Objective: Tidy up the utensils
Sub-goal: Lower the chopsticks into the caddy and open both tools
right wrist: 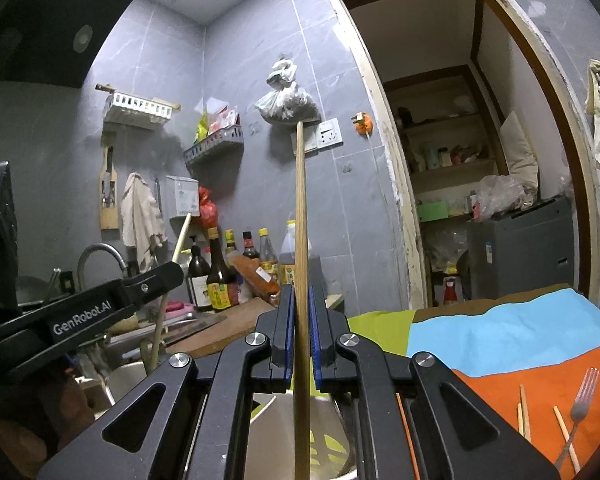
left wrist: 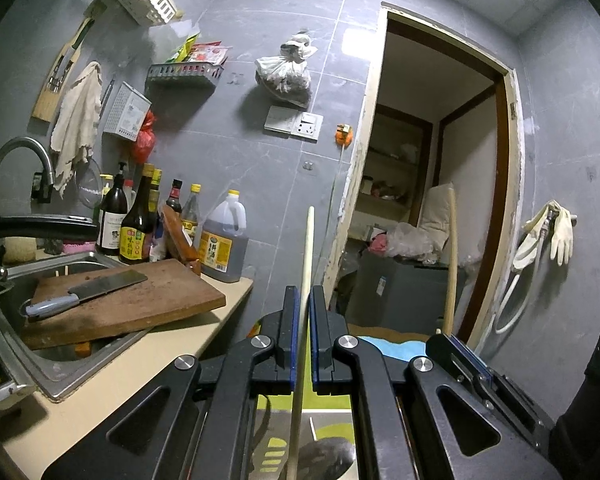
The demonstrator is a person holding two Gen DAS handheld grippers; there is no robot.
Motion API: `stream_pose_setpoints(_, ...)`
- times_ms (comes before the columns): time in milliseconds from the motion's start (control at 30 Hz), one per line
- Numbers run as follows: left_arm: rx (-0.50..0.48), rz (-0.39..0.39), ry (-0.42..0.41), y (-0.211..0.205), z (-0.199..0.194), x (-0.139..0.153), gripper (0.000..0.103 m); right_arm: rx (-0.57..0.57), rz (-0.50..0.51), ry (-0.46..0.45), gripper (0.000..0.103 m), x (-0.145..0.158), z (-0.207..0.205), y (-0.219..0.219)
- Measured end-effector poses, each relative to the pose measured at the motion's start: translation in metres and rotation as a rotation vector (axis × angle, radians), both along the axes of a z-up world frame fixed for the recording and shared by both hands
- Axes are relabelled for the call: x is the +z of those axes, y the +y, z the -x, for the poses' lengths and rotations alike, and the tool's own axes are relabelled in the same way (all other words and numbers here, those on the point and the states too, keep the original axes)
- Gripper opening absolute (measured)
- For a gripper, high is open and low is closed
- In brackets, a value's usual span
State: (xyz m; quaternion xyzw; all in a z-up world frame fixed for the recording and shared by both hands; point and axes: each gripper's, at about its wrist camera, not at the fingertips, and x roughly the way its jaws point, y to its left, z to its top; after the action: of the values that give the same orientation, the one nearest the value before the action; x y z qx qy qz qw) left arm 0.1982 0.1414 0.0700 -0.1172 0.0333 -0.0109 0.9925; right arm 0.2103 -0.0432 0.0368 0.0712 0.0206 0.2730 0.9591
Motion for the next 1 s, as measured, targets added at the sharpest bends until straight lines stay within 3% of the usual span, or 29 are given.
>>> stream_pose_setpoints(533,-0.032,-0.002,0.075,-0.001,0.009,-0.009,0.004,0.011,0.025,0.013,0.010,0.003,0.006,-0.006)
stream_pose_setpoints(600,-0.037,-0.004,0.076,-0.002,0.010,-0.008,0.004,0.009,0.020,0.008,0.025,0.004,0.008,-0.008)
stream_pose_setpoints(833,-0.059,-0.007,0.081,-0.006,0.015,0.002,0.025,-0.008,-0.010,-0.006,0.031,0.015,0.015,-0.025)
stream_pose_setpoints(1000,-0.078,-0.013,0.062,-0.015,0.021,0.013,0.038,-0.046,-0.020,-0.023,0.052,0.026,0.021,-0.044)
